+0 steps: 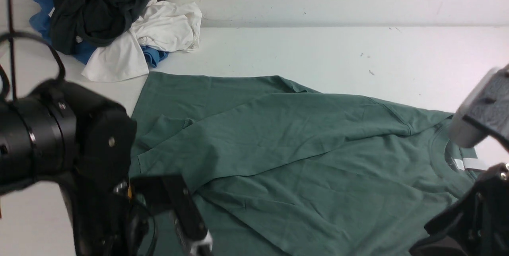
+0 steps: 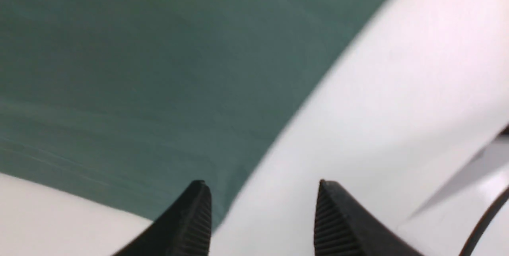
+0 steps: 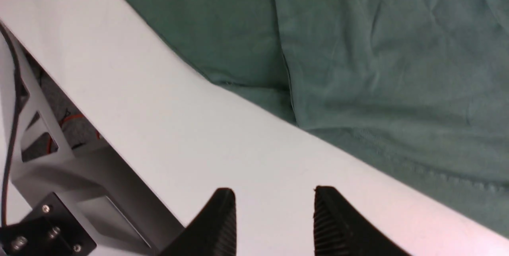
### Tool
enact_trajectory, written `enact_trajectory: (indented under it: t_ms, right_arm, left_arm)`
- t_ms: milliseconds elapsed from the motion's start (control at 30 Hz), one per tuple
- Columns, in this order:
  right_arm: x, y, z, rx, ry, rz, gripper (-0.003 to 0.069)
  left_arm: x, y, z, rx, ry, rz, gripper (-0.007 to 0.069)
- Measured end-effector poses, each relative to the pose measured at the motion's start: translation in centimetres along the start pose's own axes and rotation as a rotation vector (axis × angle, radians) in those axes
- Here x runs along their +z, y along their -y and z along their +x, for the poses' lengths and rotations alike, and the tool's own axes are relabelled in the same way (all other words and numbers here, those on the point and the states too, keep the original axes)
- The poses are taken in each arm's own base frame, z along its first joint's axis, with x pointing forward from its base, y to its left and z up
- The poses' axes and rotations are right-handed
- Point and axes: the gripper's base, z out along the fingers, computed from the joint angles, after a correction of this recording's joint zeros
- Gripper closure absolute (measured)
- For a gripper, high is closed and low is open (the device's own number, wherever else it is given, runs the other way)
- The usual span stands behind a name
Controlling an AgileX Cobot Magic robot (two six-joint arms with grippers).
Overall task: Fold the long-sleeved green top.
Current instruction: Use both arms simultaneously to clamp the lower edge of the clothing fabric
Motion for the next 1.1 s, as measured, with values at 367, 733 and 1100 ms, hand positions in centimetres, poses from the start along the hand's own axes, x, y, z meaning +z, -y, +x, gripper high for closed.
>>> enact_trajectory:
  t_ms: [367,733,1100]
  right_arm:
    - [1.5,0.3,1.5,0.005,-0.069,0.010,0.0398]
    - [1.5,0.4,1.5,-0.017,-0.070,0.024,0.0398]
    - [1.5,1.5,1.6,-0.157,-0.101,0.141,0.0323]
  left_arm:
    - [4.5,0.4,1.3,0.073,0.009,-0.074,0.0308]
    - [6.9,-1.9,1.5,0.062,-0.102,-0.069,0.0332]
    - [6.7,-2.2,1.9,-0.007,-0.113,-0.094,0.0619]
